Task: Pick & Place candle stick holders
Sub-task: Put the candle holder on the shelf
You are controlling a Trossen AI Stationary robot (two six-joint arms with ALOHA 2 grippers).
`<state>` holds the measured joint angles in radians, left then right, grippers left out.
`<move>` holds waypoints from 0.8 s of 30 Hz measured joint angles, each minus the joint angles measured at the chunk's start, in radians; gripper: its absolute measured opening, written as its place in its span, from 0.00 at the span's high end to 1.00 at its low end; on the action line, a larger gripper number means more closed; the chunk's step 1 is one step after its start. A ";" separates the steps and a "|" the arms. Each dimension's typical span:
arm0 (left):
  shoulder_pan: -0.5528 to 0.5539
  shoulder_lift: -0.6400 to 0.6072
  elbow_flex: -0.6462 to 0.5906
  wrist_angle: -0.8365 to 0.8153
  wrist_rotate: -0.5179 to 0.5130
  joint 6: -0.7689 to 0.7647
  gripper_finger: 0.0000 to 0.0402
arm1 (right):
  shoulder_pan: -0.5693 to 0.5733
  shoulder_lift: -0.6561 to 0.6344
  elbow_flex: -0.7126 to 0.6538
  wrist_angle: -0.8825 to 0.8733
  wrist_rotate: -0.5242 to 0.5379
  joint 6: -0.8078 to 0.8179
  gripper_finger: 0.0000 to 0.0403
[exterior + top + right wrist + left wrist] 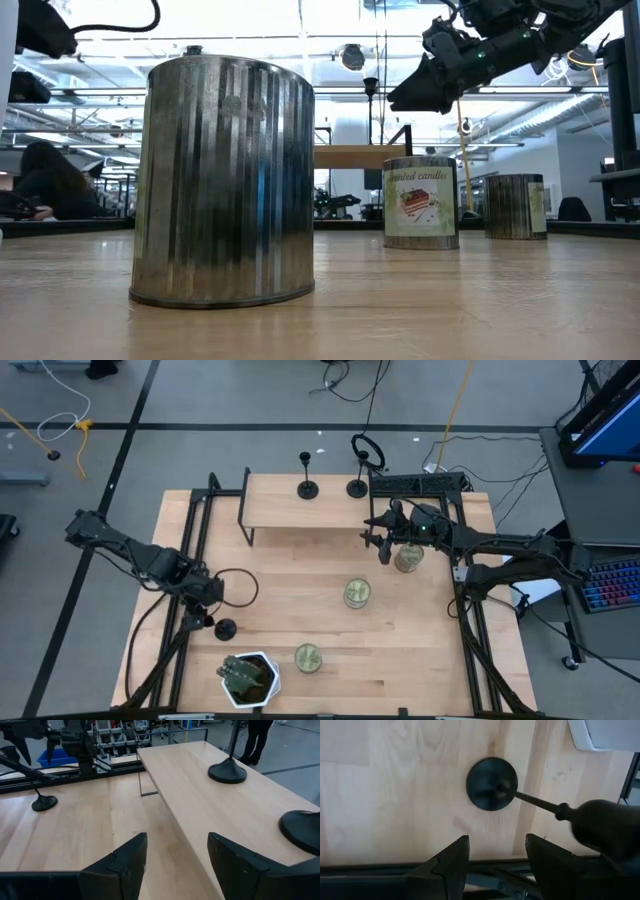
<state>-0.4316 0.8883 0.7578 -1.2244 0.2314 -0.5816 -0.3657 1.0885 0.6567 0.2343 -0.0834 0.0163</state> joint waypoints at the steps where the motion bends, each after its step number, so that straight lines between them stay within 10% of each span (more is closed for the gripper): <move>1: -0.014 0.000 -0.008 0.018 -0.002 -0.008 0.50 | 0.003 0.000 0.000 0.000 0.000 0.000 0.50; 24: -0.275 0.000 -0.133 0.376 -0.304 -0.056 0.51 | 0.021 0.000 0.000 0.000 0.002 -0.001 0.50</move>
<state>-0.7068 0.8879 0.6250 -0.8481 -0.0722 -0.6376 -0.3447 1.0885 0.6563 0.2346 -0.0813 0.0149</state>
